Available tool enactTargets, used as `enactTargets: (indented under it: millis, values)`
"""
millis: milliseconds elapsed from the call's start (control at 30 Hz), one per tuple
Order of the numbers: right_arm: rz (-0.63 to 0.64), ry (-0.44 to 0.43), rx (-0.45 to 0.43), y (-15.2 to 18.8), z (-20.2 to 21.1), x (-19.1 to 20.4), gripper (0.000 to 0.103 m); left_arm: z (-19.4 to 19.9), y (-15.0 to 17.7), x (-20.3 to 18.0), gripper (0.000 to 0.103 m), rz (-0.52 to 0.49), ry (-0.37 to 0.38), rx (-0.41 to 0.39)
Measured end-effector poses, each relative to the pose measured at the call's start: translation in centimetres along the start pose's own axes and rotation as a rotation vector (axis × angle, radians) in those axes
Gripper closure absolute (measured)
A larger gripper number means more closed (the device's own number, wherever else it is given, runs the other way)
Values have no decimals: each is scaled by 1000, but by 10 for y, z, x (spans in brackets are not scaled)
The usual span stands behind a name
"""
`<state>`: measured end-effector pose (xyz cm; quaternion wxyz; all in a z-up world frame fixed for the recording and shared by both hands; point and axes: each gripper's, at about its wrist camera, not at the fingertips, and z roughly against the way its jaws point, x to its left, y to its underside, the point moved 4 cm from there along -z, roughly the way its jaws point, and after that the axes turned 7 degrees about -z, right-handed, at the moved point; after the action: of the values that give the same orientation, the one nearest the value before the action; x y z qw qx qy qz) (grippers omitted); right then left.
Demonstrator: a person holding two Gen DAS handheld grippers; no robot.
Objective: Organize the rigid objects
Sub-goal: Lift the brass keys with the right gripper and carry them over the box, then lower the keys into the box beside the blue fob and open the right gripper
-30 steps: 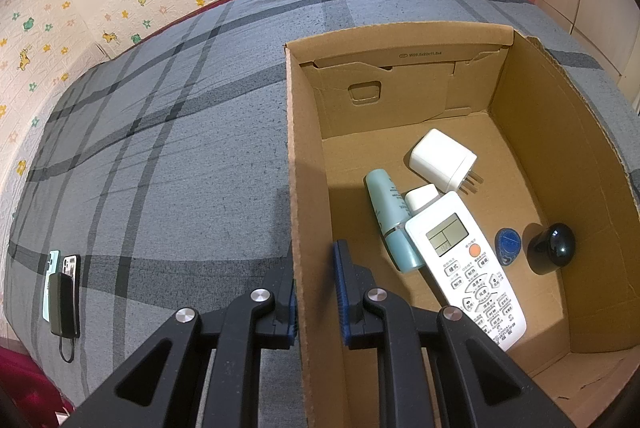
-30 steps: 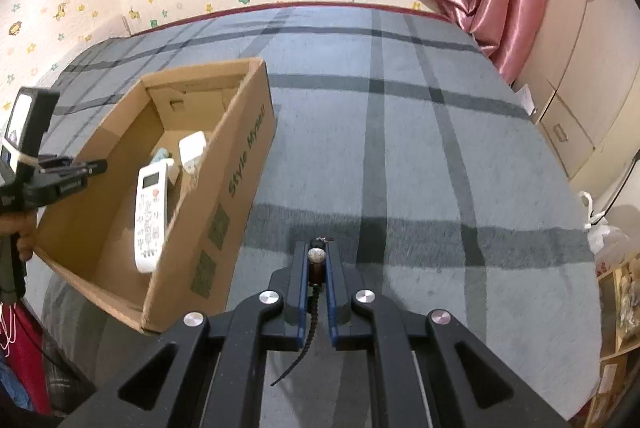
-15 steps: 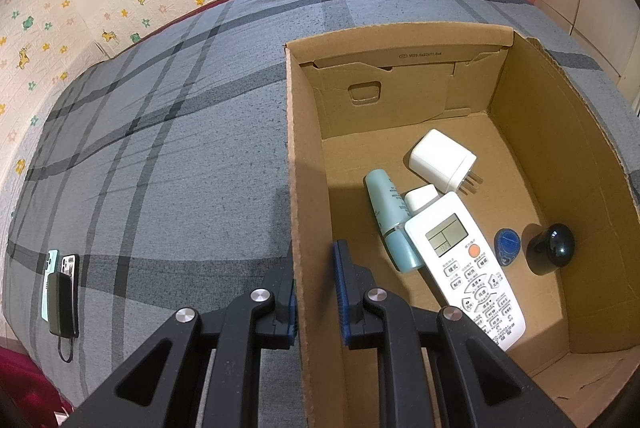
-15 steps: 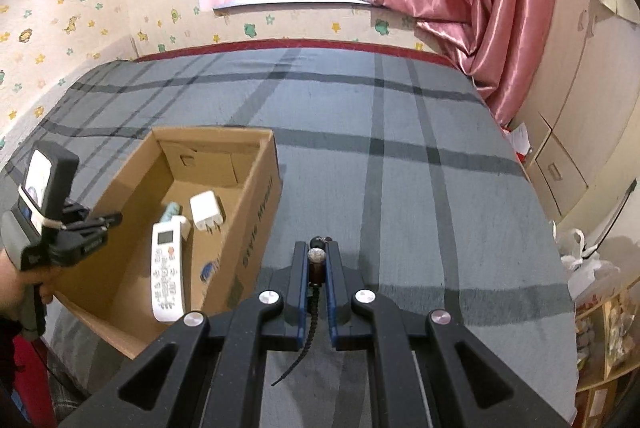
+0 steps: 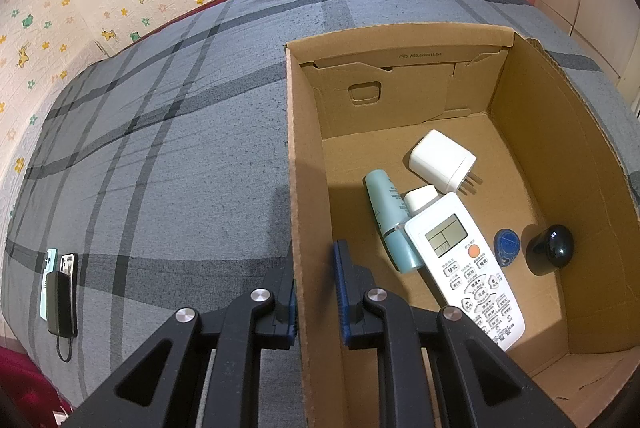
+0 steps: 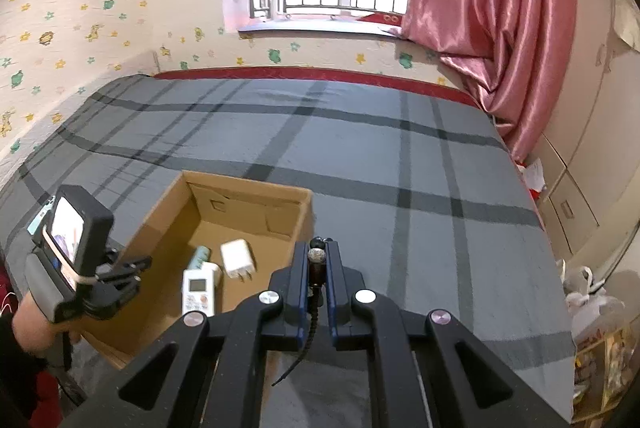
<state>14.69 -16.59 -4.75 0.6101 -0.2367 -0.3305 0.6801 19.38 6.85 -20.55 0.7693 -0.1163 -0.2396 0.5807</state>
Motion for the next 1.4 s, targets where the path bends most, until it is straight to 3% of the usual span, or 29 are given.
enactTargets:
  millis: [567,1400]
  values:
    - [67,-101,42,-9,-35,70,97,1,0,1,87,4,5,-1]
    - [31,-23,353,50,-148,96,96,0,0,2,87,3,5,-1]
